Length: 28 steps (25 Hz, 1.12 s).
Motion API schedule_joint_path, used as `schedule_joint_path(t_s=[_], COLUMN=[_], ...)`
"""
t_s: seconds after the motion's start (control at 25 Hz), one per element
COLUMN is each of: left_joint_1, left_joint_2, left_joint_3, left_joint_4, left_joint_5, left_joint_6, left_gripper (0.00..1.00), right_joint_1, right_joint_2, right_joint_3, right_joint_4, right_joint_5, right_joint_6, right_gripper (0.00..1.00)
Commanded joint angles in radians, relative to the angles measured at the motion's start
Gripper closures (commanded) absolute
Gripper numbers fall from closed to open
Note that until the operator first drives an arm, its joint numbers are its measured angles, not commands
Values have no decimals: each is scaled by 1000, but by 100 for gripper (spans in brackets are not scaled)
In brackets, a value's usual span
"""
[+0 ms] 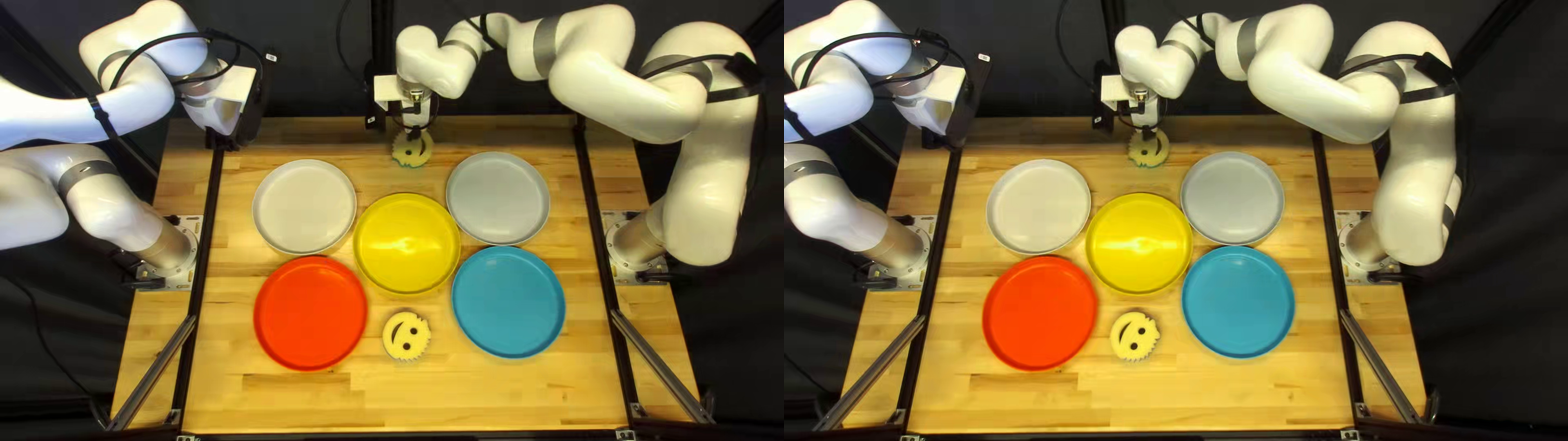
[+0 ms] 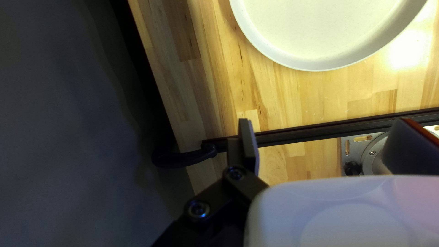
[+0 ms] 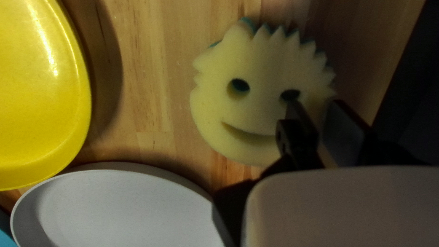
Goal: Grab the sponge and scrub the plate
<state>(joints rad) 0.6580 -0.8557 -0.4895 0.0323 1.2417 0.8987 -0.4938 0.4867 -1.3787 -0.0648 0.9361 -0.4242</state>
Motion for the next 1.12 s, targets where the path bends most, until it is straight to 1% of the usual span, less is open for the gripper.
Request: schedule_joint_path(t_s=[0.04, 0.08, 0.12, 0.16, 0.24, 0.28, 0.32, 0.36, 0.44, 0.48, 0.56, 0.6, 0.76, 0.88, 0.92, 1.12], left_joint_1=[0, 0, 0, 0, 0, 0, 0, 0, 0, 0, 0, 0, 0, 0, 0, 0], left_joint_2=[0, 0, 0, 0, 0, 0, 0, 0, 0, 0, 0, 0, 0, 0, 0, 0], left_joint_3=[0, 0, 0, 0, 0, 0, 0, 0, 0, 0, 0, 0, 0, 0, 0, 0], left_joint_4=[0, 0, 0, 0, 0, 0, 0, 0, 0, 0, 0, 0, 0, 0, 0, 0], left_joint_5=[0, 0, 0, 0, 0, 0, 0, 0, 0, 0, 0, 0, 0, 0, 0, 0], left_joint_6=[0, 0, 0, 0, 0, 0, 0, 0, 0, 0, 0, 0, 0, 0, 0, 0], left_gripper=[0, 0, 0, 0, 0, 0, 0, 0, 0, 0, 0, 0, 0, 0, 0, 0], right_joint_1=[-18, -22, -36, -44, -74, -86, -110, -120, -156, -173, -197, -217, -242, -236, -225, -225], right_joint_2=[-133, -150, -193, -219, -318, -352, -421, -450, -549, -593, -656, -709, -820, -939, -993, -993], right_joint_3=[153, 173, 222, 250, 348, 380, 444, 470, 552, 588, 633, 667, 722, 771, 800, 800], right_joint_4=[17, 21, 30, 36, 64, 73, 92, 100, 129, 140, 151, 155, 141, 118, 116, 116], right_joint_5=[-32, -35, -41, -42, -43, -42, -45, -46, -44, -38, -25, -8, 39, 92, 104, 104], right_joint_6=[-1, -5, -20, -32, -84, -106, -154, -176, -256, -295, -352, -394, -446, -438, -428, -428], right_gripper=[0, 0, 0, 0, 0, 0, 0, 0, 0, 0, 0, 0, 0, 0, 0, 0])
